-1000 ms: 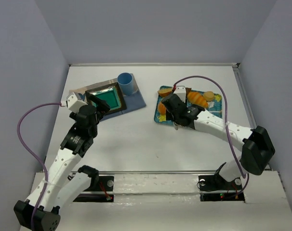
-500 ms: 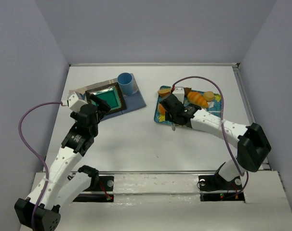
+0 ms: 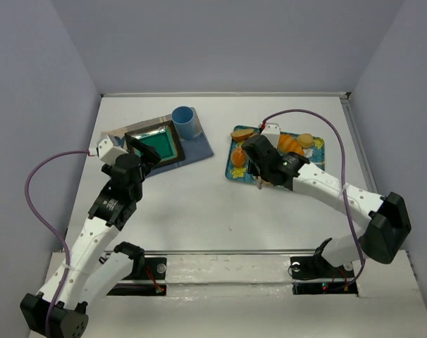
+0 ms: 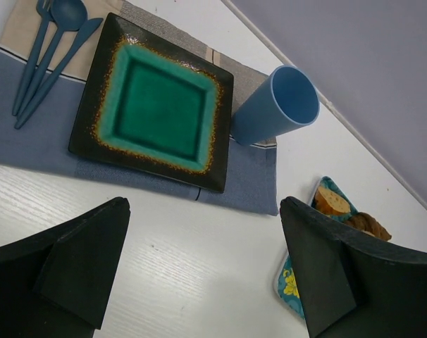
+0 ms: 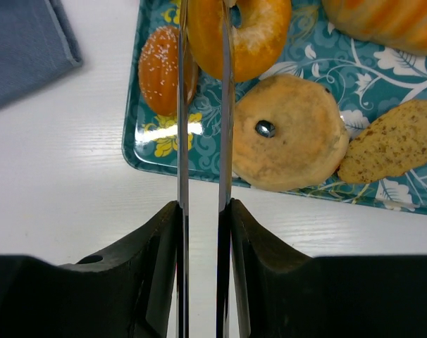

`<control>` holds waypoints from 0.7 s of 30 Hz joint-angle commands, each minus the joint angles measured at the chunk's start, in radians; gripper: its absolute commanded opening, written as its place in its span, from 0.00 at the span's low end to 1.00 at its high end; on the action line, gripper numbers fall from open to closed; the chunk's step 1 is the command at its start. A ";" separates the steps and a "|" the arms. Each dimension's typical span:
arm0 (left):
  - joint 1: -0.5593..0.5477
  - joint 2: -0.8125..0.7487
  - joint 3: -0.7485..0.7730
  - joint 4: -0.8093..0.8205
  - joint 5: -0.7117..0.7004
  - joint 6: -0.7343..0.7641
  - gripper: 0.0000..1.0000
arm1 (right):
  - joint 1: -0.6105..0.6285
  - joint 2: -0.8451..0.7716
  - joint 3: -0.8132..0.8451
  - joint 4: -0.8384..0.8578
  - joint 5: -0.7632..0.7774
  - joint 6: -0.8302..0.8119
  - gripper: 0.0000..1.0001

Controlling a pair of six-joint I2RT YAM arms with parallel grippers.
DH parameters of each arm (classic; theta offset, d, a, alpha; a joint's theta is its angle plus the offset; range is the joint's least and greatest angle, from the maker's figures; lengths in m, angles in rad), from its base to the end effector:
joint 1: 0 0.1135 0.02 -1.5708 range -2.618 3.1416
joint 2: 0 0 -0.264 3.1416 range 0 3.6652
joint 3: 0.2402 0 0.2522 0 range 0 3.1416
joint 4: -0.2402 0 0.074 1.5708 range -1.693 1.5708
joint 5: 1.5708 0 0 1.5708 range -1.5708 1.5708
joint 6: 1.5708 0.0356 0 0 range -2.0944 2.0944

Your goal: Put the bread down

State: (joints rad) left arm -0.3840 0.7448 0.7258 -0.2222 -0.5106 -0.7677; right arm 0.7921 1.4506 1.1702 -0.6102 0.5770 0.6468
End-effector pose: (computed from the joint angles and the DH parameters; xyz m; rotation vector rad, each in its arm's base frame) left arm 0.1678 -0.0490 0.3227 -0.6886 1.6581 -0.3657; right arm 0.2285 0.2039 0.2847 0.0729 2.2794 0.0226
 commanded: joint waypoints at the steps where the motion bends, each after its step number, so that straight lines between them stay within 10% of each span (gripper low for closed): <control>1: 0.010 -0.009 -0.012 0.038 -0.032 -0.007 0.99 | -0.004 -0.122 0.016 0.004 0.046 -0.021 0.07; 11: 0.008 -0.004 -0.005 0.032 -0.023 -0.002 0.99 | 0.019 -0.245 -0.055 0.347 -0.386 -0.406 0.07; 21: 0.010 -0.027 -0.008 0.027 -0.011 -0.008 0.99 | 0.170 0.123 0.256 0.460 -0.618 -0.707 0.07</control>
State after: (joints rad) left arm -0.3840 0.7410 0.7258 -0.2222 -0.5041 -0.7677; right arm 0.9520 1.4567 1.2621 -0.2623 0.0803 0.0780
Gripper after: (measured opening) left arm 0.990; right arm 0.362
